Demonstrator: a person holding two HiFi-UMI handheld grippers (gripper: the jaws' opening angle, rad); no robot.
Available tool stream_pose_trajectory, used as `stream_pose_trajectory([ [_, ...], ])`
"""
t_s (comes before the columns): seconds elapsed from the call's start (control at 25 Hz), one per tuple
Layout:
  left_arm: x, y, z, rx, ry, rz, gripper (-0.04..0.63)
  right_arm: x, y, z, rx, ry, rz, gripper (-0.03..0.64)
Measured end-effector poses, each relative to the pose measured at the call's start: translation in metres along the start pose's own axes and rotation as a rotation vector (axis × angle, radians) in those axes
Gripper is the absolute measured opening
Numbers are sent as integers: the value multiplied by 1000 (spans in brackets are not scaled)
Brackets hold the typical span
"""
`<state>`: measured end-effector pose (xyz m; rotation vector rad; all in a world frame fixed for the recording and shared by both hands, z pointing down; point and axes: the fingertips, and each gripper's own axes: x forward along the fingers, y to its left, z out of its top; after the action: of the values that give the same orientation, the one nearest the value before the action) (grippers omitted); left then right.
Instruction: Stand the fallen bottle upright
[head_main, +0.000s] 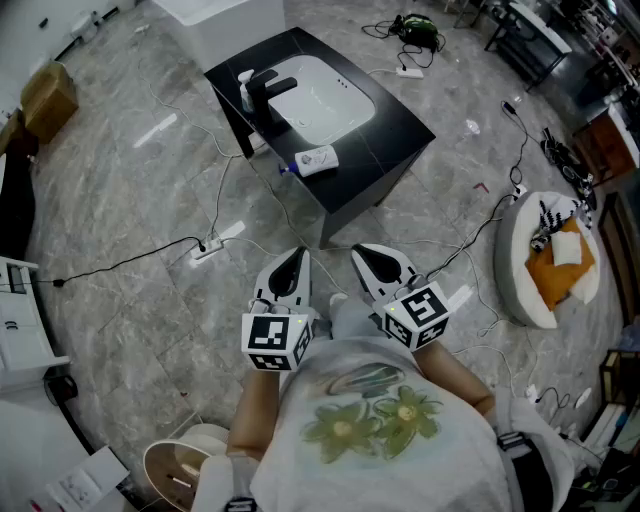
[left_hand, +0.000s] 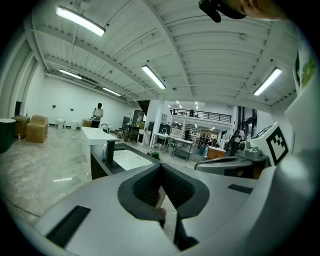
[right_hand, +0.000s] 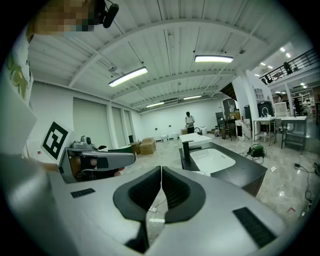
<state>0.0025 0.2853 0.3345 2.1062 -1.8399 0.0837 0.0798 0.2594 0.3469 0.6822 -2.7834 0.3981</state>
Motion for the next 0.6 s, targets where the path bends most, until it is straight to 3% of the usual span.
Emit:
stream_pose_trajectory([
  [0.28, 15, 15, -13, 6, 17, 1, 18, 16, -9, -1, -3, -25, -9, 43],
  [0.6, 53, 28, -1, 8, 61, 15, 18, 28, -63, 14, 49, -39, -45, 43],
])
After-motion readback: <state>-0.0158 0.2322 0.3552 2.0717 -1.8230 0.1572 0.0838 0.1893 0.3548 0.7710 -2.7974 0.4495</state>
